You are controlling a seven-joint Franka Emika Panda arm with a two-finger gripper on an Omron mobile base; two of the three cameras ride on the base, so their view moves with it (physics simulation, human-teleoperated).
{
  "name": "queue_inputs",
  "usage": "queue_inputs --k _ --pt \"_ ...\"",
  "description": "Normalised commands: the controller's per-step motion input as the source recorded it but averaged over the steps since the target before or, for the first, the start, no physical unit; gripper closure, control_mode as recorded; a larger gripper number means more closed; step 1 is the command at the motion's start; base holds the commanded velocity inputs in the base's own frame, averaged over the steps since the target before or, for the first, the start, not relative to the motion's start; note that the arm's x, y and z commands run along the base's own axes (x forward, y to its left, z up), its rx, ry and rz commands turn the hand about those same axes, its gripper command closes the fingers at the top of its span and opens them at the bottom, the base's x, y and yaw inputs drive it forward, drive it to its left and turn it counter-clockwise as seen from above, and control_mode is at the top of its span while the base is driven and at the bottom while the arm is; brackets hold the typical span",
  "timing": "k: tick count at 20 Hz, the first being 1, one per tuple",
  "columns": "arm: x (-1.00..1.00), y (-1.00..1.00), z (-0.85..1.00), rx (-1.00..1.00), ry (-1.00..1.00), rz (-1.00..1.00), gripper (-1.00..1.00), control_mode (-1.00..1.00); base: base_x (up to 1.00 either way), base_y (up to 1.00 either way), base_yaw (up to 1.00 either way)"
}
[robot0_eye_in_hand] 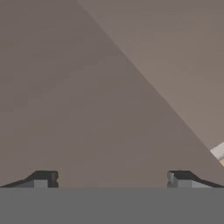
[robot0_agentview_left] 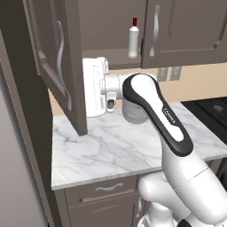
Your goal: Open the cabinet directly in front. Then move the liquor and the mug to the dining counter with the candle on it.
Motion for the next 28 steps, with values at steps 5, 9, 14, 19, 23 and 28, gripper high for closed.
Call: queue_inputs --k 5,9,14,19,23,28 --pt "0.13 0.57 0.0 0.0 0.11 0.0 -1.0 -1.0 0.0 0.0 0.0" --pt "0.09 0.57 0.0 0.0 0.08 0.0 -1.0 -1.0 0.0 0.0 0.0" --pt "0.06 0.5 0.0 0.0 0.07 0.0 -1.0 -1.0 0.0 0.0 0.0" --pt "0.01 0.13 0.0 -0.03 0.01 0.0 -1.0 -1.0 0.0 0.0 0.0" --pt "0.0 -0.08 0.0 -0.02 0.0 0.0 -1.0 -1.0 0.0 0.0 0.0" --pt "0.01 -0.39 0.0 0.0 0.0 0.0 -1.0 -1.0 0.0 0.0 0.0"
